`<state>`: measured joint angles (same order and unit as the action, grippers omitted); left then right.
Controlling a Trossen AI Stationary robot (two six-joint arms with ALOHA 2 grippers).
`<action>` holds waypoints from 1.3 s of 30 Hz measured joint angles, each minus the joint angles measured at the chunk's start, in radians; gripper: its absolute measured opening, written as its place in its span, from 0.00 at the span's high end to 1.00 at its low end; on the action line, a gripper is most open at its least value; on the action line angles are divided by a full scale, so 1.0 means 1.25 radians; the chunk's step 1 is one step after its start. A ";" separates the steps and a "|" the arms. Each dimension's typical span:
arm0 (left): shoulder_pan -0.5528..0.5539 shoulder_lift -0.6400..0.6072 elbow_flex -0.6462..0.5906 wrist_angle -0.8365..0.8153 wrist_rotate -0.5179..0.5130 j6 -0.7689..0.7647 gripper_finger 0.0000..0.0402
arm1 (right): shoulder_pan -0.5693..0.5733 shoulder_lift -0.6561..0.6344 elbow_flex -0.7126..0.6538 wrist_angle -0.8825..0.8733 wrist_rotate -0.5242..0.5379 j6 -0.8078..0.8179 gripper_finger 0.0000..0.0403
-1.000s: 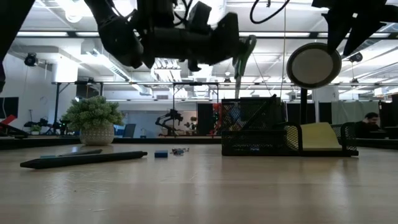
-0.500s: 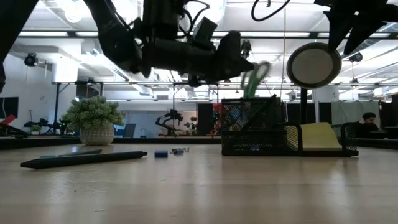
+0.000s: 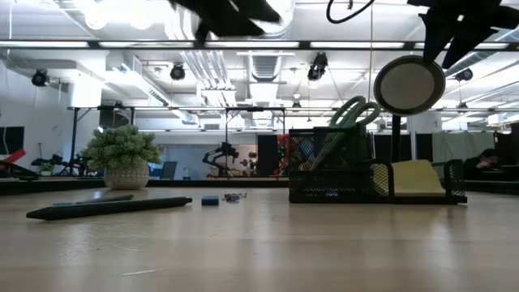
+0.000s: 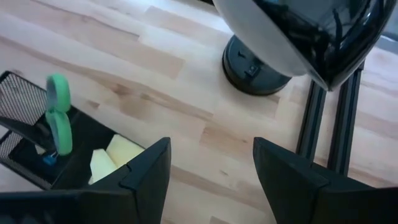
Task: Pick and place office supplies into organizer
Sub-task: Put the left black ballpen into the black mesh organizer
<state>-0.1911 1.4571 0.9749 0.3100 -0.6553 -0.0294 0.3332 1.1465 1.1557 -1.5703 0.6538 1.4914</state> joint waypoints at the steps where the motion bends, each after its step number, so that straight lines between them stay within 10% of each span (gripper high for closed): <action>1: -0.014 -0.034 0.000 -0.036 -0.024 -0.017 0.39 | 0.000 0.000 0.000 0.000 0.004 0.000 0.46; 9: -0.096 -0.238 0.000 -0.532 -0.068 -0.570 0.41 | 0.000 0.000 0.000 0.008 0.023 0.000 0.46; 18: -0.145 -0.187 0.000 -1.034 0.246 -1.221 0.56 | 0.000 0.000 0.000 0.015 -0.015 0.038 0.46; 39: -0.140 0.104 0.006 -0.890 0.366 -1.333 0.57 | 0.002 0.000 -0.049 0.081 -0.050 0.056 0.46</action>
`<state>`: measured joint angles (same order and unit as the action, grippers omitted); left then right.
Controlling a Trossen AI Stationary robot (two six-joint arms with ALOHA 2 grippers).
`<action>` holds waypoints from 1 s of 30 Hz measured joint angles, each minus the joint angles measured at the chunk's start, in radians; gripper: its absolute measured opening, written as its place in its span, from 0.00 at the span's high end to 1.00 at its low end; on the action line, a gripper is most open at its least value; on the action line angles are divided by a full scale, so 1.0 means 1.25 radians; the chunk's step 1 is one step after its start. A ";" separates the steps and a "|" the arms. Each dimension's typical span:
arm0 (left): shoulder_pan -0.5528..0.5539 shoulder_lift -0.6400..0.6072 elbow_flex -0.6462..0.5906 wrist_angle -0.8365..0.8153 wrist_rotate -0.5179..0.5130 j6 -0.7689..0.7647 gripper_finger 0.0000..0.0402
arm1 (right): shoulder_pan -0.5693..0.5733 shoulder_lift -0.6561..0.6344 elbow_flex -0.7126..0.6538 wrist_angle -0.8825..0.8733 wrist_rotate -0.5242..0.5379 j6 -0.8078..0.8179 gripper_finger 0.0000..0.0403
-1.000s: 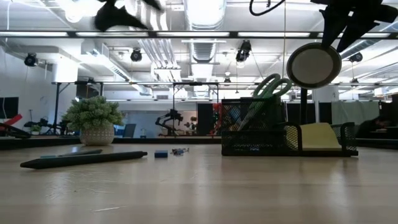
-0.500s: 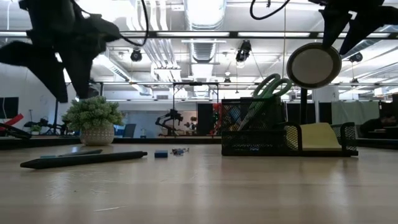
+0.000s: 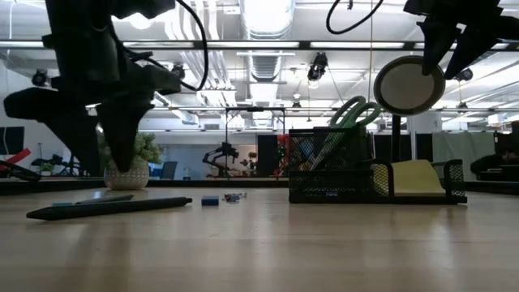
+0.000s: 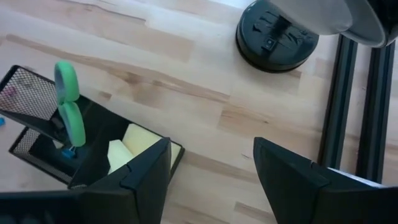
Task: Pick and place office supplies into organizer
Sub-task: Put the left black ballpen into the black mesh organizer
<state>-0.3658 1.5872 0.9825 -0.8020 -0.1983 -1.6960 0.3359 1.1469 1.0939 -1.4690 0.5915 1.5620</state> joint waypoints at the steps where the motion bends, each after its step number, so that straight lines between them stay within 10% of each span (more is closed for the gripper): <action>1: 0.000 0.006 0.000 0.009 -0.005 0.000 0.57 | 0.000 0.000 -0.003 0.001 0.000 -0.001 0.46; 19: 0.007 0.115 -0.006 0.043 0.004 -0.020 0.59 | 0.000 0.000 -0.012 0.017 0.005 -0.036 0.46; 30: 0.010 0.105 -0.013 0.049 0.005 -0.015 0.86 | 0.000 0.000 -0.012 0.023 0.009 -0.038 0.46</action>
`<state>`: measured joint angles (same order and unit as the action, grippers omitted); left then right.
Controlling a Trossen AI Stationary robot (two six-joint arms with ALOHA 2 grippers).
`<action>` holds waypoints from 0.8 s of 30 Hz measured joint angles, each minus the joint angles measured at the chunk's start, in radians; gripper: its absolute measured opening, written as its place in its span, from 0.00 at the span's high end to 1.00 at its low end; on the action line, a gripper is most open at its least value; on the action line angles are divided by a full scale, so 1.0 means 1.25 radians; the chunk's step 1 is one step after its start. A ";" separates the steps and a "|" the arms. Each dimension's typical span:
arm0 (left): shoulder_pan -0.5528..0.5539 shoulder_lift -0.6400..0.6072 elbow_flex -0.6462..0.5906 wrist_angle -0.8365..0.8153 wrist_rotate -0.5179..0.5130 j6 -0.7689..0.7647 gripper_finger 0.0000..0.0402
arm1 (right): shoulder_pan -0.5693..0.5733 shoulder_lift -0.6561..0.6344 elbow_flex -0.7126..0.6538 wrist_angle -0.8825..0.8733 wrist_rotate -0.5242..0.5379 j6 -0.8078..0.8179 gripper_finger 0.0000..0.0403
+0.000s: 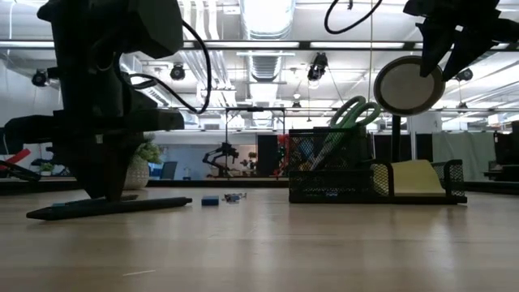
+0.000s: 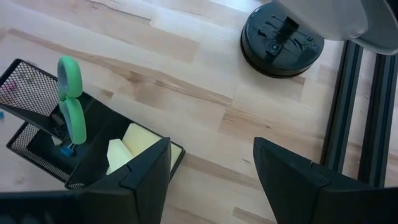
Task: Pick and place office supplies into organizer
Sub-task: Put the left black ballpen into the black mesh organizer
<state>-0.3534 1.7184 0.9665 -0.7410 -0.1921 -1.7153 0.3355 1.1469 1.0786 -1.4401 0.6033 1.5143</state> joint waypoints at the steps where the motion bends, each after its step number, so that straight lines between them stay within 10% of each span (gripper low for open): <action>1: 0.000 0.001 -0.001 0.001 0.000 0.001 0.88 | 0.000 0.000 0.000 0.001 0.000 0.000 0.46; 10: -0.001 0.001 0.011 -0.005 -0.030 0.066 0.96 | 0.000 0.000 0.000 0.007 0.000 0.000 0.46; 24: 0.000 -0.012 0.194 0.065 -0.433 0.428 0.96 | 0.000 0.000 0.000 0.009 0.090 0.022 0.46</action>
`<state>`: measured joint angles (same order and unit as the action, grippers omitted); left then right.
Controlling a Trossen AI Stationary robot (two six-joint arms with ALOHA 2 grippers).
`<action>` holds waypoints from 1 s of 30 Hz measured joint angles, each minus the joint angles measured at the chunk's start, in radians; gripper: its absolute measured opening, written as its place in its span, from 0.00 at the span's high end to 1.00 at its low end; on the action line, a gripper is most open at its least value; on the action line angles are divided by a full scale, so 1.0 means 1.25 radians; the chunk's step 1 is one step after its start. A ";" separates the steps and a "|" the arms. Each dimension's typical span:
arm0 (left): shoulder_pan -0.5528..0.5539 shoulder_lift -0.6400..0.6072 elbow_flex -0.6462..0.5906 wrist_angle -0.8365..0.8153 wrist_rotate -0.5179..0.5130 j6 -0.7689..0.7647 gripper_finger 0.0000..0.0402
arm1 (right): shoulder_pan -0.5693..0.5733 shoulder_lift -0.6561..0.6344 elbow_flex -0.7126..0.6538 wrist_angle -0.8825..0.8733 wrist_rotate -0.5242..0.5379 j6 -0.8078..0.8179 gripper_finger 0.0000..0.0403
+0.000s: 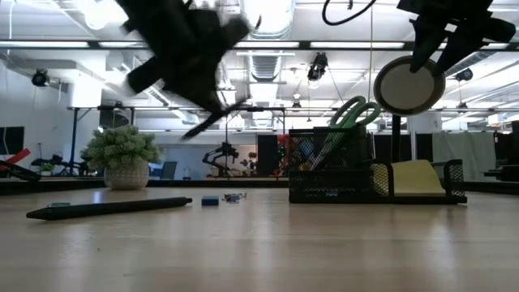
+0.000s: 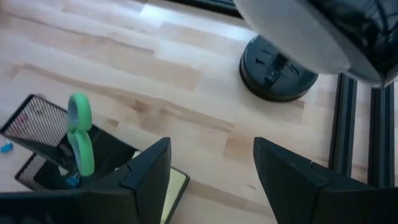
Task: Pick and place office supplies into organizer
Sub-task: Put the left black ballpen into the black mesh organizer
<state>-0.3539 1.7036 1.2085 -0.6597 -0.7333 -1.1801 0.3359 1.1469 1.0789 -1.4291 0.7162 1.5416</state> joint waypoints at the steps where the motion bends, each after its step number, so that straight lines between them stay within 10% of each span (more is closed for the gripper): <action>1: 0.000 -0.002 0.015 0.033 -0.030 0.057 0.96 | 0.000 0.000 0.001 0.000 0.008 0.003 0.46; 5: 0.013 -0.004 0.049 0.246 -0.114 0.377 0.97 | 0.000 0.000 0.005 0.000 0.043 0.017 0.46; 10: 0.090 -0.004 0.018 0.592 -0.023 0.734 0.97 | 0.000 0.000 0.006 0.000 0.057 0.026 0.46; 19: 0.267 -0.003 -0.030 0.765 0.315 0.804 0.97 | 0.000 0.000 0.006 -0.002 0.039 0.060 0.46; 30: 0.291 0.012 -0.144 0.931 0.420 0.809 0.97 | 0.000 0.000 0.006 -0.003 0.010 0.066 0.46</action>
<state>0.0093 1.7185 1.0282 0.5034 -0.2085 -0.1691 0.3355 1.1469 1.0863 -1.4334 0.7284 1.6238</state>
